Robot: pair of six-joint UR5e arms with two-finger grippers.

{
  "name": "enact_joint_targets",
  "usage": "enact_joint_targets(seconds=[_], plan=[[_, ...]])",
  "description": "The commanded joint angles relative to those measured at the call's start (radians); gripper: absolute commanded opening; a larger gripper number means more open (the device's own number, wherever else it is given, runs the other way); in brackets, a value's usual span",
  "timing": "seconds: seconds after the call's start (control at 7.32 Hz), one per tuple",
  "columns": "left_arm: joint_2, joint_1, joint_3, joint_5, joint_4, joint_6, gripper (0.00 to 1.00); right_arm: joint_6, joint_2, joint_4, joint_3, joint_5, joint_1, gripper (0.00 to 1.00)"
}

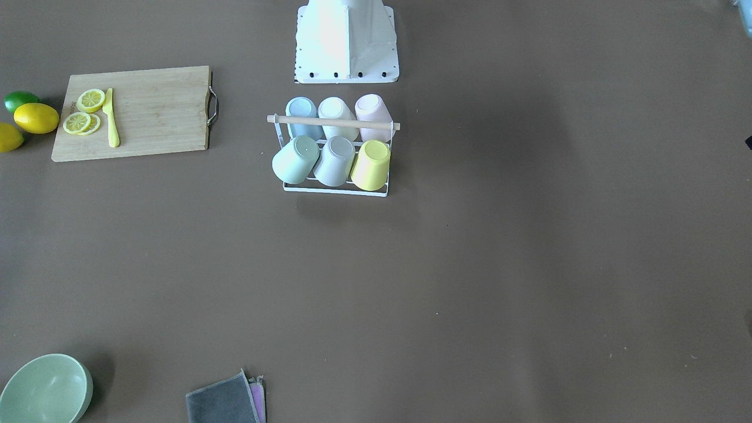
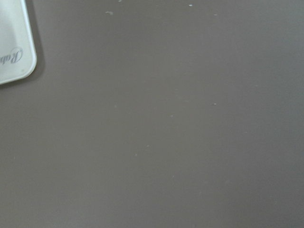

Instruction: Place cup on cup holder

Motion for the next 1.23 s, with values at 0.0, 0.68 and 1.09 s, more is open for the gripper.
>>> enact_joint_targets(seconds=[0.0, 0.68, 1.09], plan=[[0.049, -0.07, 0.011, -0.023, -0.001, 0.005, 0.98, -0.001, 0.044, -0.109, -0.01, 0.032, 0.033, 1.0], [0.169, -0.073, 0.1, -0.017, -0.05, 0.146, 0.98, -0.013, 0.036, -0.095, -0.005, 0.027, 0.033, 1.0], [0.208, -0.072, 0.136, -0.023, -0.144, 0.137, 0.98, -0.009, 0.044, -0.086, 0.0, 0.029, 0.034, 1.0]])
